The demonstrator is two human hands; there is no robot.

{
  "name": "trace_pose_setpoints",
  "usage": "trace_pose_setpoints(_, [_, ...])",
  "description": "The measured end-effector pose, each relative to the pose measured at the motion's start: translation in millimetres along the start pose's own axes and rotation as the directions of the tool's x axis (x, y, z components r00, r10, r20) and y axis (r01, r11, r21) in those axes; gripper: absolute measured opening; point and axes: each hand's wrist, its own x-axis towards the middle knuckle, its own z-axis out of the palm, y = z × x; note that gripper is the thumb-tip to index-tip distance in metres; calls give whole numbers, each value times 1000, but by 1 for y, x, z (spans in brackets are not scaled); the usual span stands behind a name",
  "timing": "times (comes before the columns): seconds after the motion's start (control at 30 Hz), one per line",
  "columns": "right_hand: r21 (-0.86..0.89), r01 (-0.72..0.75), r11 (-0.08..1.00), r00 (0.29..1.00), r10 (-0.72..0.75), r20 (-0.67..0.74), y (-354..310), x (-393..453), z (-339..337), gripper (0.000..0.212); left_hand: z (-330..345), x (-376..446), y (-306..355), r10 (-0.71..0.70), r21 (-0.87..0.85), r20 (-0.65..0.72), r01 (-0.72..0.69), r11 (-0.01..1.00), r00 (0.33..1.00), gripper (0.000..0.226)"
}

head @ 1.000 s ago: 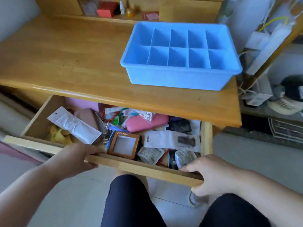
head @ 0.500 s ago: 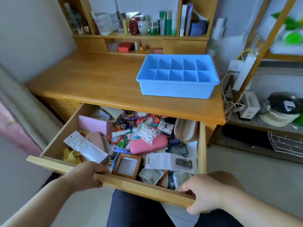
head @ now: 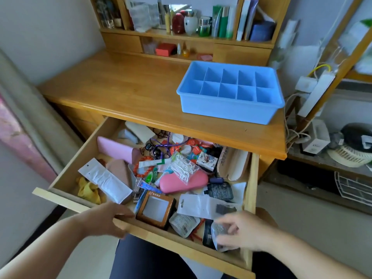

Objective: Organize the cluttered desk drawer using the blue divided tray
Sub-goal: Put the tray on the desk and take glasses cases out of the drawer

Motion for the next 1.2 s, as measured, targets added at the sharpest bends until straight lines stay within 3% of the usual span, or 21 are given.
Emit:
trace_pose_setpoints(0.07, [68, -170, 983, 966, 180, -184, 6, 22, -22, 56, -8, 2, 4, 20, -137, 37, -15, 990, 999, 32])
trace_pose_setpoints(0.13, [-75, -376, 924, 875, 327, -357, 6, 55, -55, 70, -12, 7, 10, -9, -268, -55, -5, 963, 998, 24])
trace_pose_setpoints(0.27, [-53, -570, 820, 776, 516, -363, 2, 107, -68, 66, -4, 22, 22, -103, -426, -238, -8, 904, 966, 20])
trace_pose_setpoints(0.37, [126, -569, 812, 696, 558, -451, 1, 121, -68, 40, 8, 29, 32, -132, -520, -307, -50, 853, 942, 21])
trace_pose_setpoints(0.47, [321, -348, 881, 676, 473, -564, -8, 105, -64, 16, 14, 34, 50, -156, -577, -397, -114, 809, 904, 27])
trace_pose_setpoints(0.57, [446, -114, 888, 765, 365, -531, -20, 71, -51, 14, 9, 40, 81, -149, -641, -482, -232, 732, 863, 25])
trace_pose_setpoints(0.63, [379, -32, 925, 853, 223, -473, -34, 49, -37, 14, 2, 44, 108, -95, -723, -450, -300, 623, 888, 20])
trace_pose_setpoints(0.7, [298, 94, 950, 896, 49, -441, -52, 36, -25, 12, 0, 48, 132, -52, -773, -408, -314, 551, 912, 34])
trace_pose_setpoints(0.8, [229, 255, 940, 881, -128, -455, -80, 34, -23, 7, -4, 49, 137, -100, -708, -490, -329, 626, 866, 34])
trace_pose_setpoints(0.9, [140, 362, 922, 826, -248, -505, -90, 45, -42, 42, -18, 38, 107, -255, -713, -558, -299, 635, 790, 51])
trace_pose_setpoints(1.0, [-181, 271, 946, 681, -321, -659, -80, 76, -83, 34, -50, 26, 76, -373, -714, -626, -311, 627, 685, 46])
trace_pose_setpoints(1.1, [-307, -15, 952, 725, -201, -658, -67, 103, -114, 35, -98, 41, 55, -349, -648, -702, -354, 674, 621, 54])
trace_pose_setpoints(1.2, [-298, 5, 954, 721, -210, -660, -59, 113, -118, 38, -151, 79, 47, -343, -581, -755, -327, 745, 559, 54])
